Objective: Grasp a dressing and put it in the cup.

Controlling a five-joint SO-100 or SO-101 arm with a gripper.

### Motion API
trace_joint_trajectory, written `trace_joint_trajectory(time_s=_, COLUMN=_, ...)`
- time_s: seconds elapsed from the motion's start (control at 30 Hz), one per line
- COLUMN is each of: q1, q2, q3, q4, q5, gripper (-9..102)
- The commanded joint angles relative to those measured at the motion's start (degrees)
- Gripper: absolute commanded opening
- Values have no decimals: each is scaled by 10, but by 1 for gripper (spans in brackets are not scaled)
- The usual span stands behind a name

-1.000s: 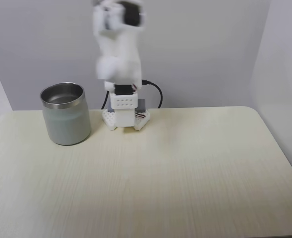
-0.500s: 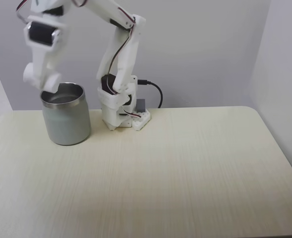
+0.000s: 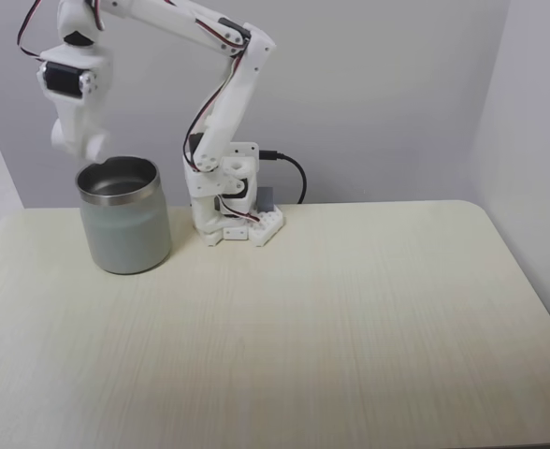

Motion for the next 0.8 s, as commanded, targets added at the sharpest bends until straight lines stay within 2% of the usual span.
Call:
trace_joint_trajectory(time_s=0.0, q1=15, q2=12, q3=18, q4=22, q5=-7, gripper=0)
trace_joint_trajectory(time_s=0.1, q1=19, q2=11, q3=18, q4=21, q5=-2, gripper=5)
trace_joint_trajectory(time_s=0.2, q1=15, q2=-3, q3=8, q4=20, q5=3, gripper=18)
trace_joint_trajectory(time_s=0.3, q1=5, q2=-14, q3=-1, q4=20, q5=10, gripper=25)
trace_joint_trajectory(time_s=0.77, q1=-14, q2=-21, q3=0, q4=20, q5=26, gripper=26)
